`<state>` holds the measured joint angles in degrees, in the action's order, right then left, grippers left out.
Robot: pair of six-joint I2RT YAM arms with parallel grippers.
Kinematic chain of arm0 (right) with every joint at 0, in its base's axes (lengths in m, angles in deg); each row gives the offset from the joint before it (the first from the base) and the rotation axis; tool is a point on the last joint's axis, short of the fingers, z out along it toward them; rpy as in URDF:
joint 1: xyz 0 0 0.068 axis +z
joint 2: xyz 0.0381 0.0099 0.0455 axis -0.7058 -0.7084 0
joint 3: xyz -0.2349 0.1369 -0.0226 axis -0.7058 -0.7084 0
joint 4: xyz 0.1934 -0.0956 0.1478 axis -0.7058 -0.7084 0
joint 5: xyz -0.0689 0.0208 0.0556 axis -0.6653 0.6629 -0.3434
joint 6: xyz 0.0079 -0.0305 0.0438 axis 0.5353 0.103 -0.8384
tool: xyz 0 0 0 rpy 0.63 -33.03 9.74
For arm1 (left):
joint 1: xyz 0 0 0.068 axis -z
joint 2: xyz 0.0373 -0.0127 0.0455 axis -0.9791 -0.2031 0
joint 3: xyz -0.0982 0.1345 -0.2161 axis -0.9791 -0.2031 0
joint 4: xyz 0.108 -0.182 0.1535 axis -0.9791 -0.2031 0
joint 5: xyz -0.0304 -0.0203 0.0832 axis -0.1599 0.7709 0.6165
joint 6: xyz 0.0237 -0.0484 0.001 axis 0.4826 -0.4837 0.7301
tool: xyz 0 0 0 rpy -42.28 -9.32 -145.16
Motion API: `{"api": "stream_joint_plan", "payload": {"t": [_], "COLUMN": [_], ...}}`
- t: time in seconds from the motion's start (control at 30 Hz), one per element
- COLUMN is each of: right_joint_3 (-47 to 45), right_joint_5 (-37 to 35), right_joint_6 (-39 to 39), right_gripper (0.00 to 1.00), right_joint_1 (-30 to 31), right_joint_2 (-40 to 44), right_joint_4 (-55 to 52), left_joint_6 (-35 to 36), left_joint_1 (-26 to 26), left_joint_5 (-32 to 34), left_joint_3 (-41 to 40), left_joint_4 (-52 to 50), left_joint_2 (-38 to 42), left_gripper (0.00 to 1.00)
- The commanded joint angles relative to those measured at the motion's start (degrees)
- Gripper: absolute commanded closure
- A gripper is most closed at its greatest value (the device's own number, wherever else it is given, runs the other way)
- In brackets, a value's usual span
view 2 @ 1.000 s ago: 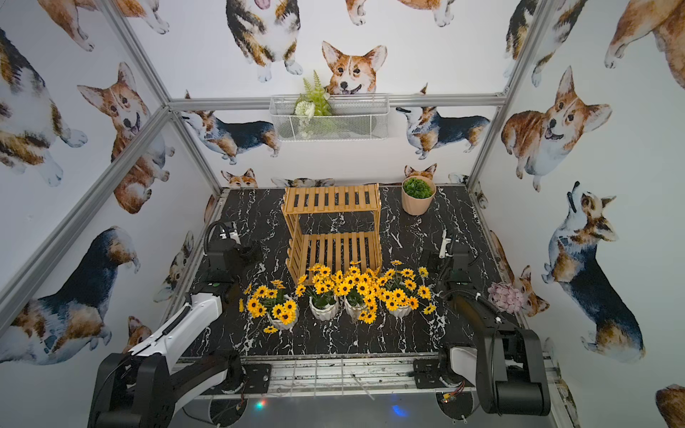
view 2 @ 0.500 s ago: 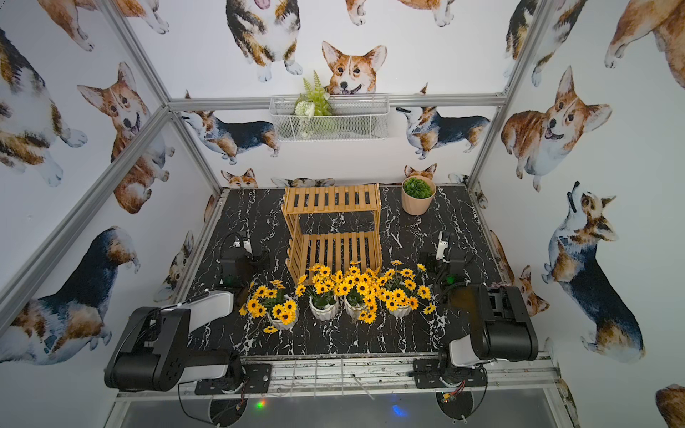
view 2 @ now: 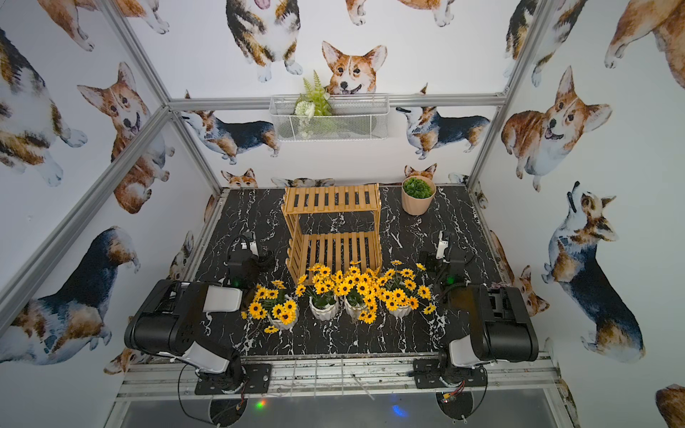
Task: Take the sunflower pots off the shelves
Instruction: Reset both arms
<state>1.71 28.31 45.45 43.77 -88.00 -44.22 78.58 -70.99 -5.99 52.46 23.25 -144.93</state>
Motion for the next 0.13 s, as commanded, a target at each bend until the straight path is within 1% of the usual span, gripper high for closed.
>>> {"api": "stream_joint_plan", "payload": {"t": [0.0, 0.1], "right_joint_3": [0.50, 0.11], "right_joint_5": [-1.18, -1.33], "right_joint_6": [0.20, -0.05], "right_gripper": [0.00, 0.00], "right_joint_1": [0.03, -0.01], "right_joint_2": [-0.48, 0.02], "right_joint_4": [2.92, 3.06], "left_joint_6": [0.80, 0.72], "left_joint_1": [0.06, -0.08], "left_joint_5": [0.45, 0.45], "left_joint_3": [0.01, 0.02], "left_joint_4": [3.23, 3.03], "left_joint_2": [-0.09, -0.09], "left_gripper": [0.00, 0.00]}}
